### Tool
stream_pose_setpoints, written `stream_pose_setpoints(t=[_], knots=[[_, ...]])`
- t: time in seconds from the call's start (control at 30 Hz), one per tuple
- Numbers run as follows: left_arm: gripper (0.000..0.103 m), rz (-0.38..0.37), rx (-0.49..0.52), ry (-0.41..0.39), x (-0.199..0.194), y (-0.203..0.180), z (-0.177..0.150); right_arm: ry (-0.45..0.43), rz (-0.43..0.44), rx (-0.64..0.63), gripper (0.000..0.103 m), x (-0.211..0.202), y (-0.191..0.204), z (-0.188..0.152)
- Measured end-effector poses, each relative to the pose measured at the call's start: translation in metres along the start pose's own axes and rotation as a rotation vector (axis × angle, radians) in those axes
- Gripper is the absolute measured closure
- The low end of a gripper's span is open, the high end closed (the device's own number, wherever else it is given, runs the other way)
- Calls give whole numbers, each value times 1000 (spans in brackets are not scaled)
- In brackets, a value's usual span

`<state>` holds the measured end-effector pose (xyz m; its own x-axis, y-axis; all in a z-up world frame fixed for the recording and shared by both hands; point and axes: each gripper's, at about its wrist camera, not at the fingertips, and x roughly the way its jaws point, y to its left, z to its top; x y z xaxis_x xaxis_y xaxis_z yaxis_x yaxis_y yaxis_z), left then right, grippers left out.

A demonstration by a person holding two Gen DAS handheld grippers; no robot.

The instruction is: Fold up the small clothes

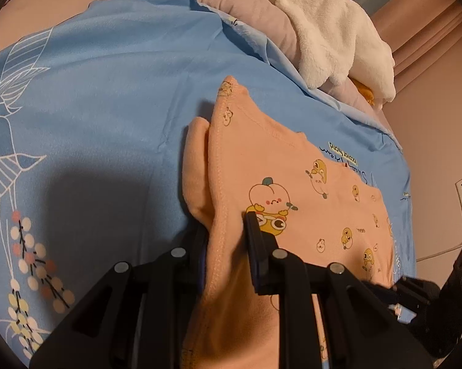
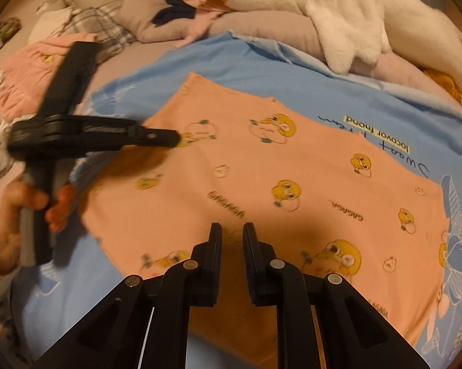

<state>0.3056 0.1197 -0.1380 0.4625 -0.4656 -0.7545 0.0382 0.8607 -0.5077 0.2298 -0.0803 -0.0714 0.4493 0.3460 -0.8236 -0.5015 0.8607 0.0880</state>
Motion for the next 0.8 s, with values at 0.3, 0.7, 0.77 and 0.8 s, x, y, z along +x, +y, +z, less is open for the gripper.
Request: stream_pose_setpoints(t=[0.3,0.7,0.77,0.8], knots=[[82,9,7,-1,0,-2,-1,44,17,9,85,21,-1,-10],[92,63,56,-50,-13,-23,-1,-75,104,130,85,-5,-22,-2],[92,56,64,-62,-18,-29,0,-83,132,187,85,-3,-31,1],[92,51,69,-68,-22,-33,1,-87,142,210,85,-1,-34,2]])
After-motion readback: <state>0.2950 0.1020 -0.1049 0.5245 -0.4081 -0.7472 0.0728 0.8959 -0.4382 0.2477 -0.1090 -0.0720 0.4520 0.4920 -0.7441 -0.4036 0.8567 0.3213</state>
